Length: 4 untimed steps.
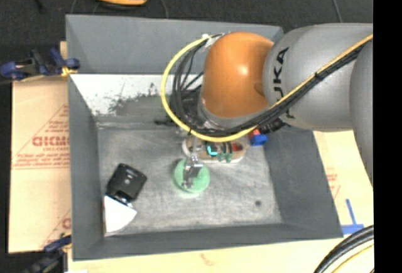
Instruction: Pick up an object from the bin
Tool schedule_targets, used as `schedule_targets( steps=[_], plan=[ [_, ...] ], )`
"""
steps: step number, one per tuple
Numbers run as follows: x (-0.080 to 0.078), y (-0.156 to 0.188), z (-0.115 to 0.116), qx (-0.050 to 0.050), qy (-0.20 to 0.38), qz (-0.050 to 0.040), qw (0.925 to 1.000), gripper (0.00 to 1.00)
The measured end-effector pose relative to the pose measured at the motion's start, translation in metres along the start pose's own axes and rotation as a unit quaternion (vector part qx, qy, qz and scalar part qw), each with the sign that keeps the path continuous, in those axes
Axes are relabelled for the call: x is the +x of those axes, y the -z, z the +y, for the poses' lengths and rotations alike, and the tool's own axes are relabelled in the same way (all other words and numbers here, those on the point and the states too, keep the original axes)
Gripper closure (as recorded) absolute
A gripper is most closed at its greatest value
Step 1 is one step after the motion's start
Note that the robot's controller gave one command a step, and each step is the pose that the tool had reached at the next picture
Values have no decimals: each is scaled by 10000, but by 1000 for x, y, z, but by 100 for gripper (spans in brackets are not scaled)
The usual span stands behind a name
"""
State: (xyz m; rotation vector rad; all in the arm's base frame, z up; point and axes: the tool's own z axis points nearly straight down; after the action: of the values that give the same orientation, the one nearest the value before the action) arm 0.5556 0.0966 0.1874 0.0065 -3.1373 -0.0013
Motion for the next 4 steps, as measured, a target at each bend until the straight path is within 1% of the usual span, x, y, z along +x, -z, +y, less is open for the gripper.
schedule_targets(
  steps=[1,2,3,4],
  plan=[
    [-2,4,0,-4,-12,-38,10000,0],
    [-3,2,-1,-6,-25,-48,10000,0],
    [-10,-17,-5,-12,-108,-100,9999,0],
    [9,-15,18,6,-380,5,9993,0]
  ],
)
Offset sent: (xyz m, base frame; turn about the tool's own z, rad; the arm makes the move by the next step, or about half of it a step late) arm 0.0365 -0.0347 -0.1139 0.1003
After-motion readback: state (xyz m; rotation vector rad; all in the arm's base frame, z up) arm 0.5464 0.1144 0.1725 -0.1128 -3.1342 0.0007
